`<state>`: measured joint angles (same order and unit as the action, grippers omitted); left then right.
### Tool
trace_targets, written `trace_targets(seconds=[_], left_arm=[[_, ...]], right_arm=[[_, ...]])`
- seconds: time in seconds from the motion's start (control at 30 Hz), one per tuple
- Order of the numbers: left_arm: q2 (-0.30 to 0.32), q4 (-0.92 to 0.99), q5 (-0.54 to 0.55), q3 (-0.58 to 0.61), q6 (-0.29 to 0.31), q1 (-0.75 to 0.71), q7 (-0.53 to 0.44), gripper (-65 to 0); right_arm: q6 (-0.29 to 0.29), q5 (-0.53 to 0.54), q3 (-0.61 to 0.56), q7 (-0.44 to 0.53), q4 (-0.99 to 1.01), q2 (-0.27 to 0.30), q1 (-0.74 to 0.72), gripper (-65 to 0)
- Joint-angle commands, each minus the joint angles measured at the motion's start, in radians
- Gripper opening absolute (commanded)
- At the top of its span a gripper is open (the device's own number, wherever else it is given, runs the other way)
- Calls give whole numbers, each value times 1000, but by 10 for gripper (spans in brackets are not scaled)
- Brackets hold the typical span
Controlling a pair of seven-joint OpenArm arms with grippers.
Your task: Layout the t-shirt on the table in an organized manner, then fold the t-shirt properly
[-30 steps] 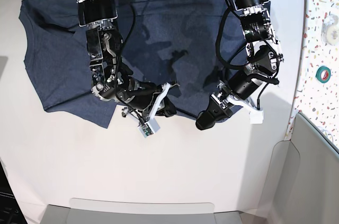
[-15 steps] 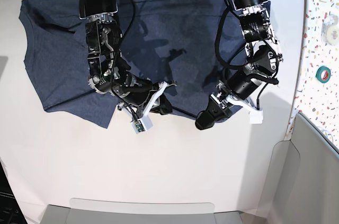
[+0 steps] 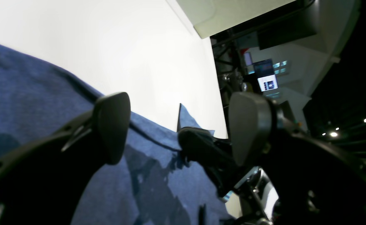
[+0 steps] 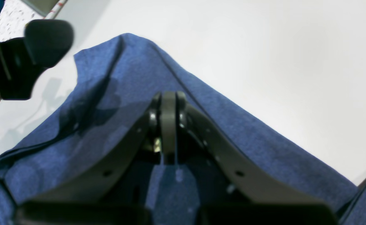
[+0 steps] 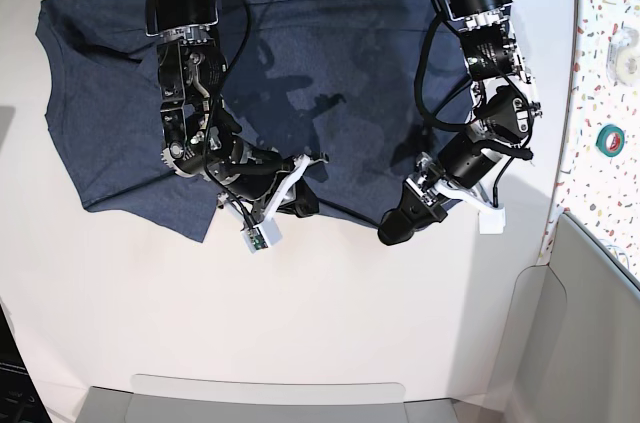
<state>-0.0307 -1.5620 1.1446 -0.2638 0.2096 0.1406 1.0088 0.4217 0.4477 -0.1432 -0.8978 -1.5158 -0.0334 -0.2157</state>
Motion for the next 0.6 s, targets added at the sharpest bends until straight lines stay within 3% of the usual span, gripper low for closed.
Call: trace_targets(seconds=[0.0, 0.33, 0.47, 0.57], left_arm=[[8, -15, 24, 1, 12, 20, -14, -171], [10, 19, 28, -44, 12, 23, -12, -171], [38, 77, 30, -45, 11, 26, -11, -171], [42, 100, 31, -45, 12, 26, -2, -171]], right_arm=[[7, 18, 0, 22, -22, -4, -23, -647], [7, 18, 0, 19, -22, 0, -20, -647], [7, 18, 0, 19, -22, 2, -21, -647], [7, 18, 0, 19, -22, 26, -27, -641]])
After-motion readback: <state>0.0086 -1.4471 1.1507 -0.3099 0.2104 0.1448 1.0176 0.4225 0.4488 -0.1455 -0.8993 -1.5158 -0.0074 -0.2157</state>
